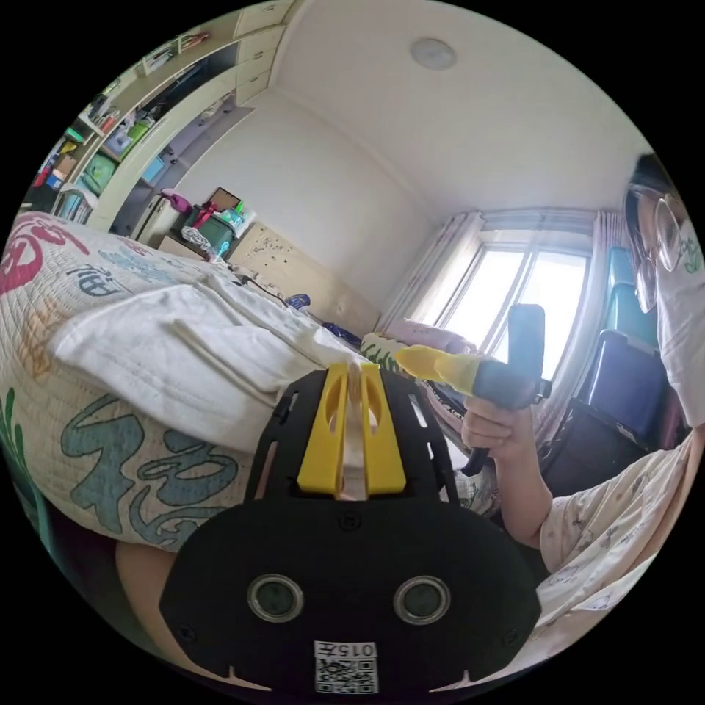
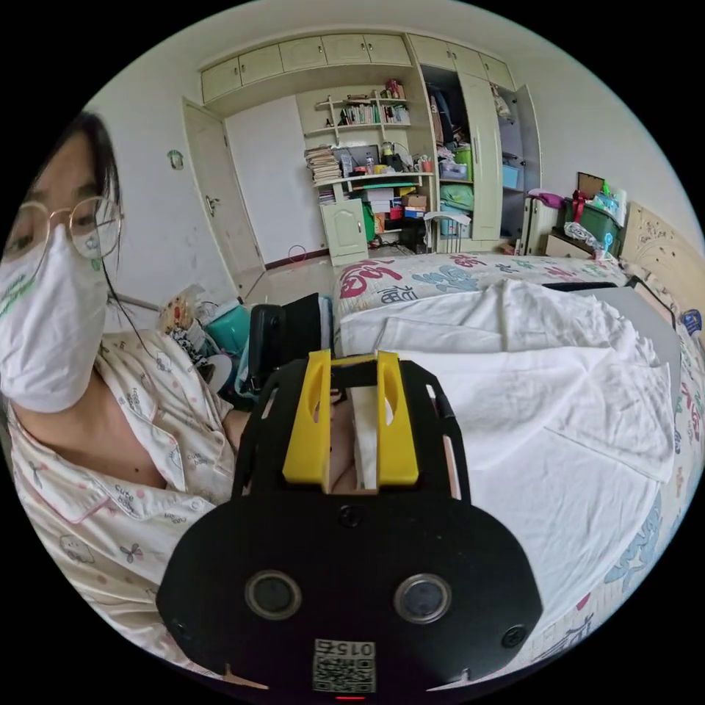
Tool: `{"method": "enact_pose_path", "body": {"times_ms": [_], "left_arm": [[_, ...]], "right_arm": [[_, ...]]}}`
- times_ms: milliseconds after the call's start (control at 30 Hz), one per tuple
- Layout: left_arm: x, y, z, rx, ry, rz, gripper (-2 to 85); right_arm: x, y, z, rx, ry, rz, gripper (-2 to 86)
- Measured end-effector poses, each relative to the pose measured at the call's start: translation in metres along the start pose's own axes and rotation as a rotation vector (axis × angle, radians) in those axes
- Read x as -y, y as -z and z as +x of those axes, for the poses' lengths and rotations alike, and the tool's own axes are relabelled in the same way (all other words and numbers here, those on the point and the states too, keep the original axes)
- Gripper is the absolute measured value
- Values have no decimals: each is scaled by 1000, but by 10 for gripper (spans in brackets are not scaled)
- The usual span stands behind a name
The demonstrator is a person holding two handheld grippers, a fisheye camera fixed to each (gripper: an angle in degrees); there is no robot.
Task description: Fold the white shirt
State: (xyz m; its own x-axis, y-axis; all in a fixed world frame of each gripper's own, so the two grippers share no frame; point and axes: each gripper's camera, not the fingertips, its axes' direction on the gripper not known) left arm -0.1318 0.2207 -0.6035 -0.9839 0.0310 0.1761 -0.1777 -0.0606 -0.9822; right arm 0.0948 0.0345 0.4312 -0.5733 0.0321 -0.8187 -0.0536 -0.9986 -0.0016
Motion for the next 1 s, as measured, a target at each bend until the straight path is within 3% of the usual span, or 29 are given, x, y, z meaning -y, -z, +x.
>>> {"method": "enact_pose_path", "body": {"times_ms": [167,267,433,600,867,1000], "left_arm": [[12,3,11,-51,-7,-13,-3],[29,29,17,-96,-43,85,-5],[61,117,0,102,-4,355,-6],[71,136,2,210,-2,290,-6],[86,112,20,112,-22,245,-6],[121,103,4,9,27,236,-5]], "right_arm": [[-10,2,-16,-97,8,-20,101],[-1,-5,-24,-156,17,-6,93],[60,-70,-34,-185,137,-111,102],[101,-131,-36,-151,211,-302,98],[156,-123,22,-47,22,-289,43],[166,-41,108,154,-253,-57,38]]}}
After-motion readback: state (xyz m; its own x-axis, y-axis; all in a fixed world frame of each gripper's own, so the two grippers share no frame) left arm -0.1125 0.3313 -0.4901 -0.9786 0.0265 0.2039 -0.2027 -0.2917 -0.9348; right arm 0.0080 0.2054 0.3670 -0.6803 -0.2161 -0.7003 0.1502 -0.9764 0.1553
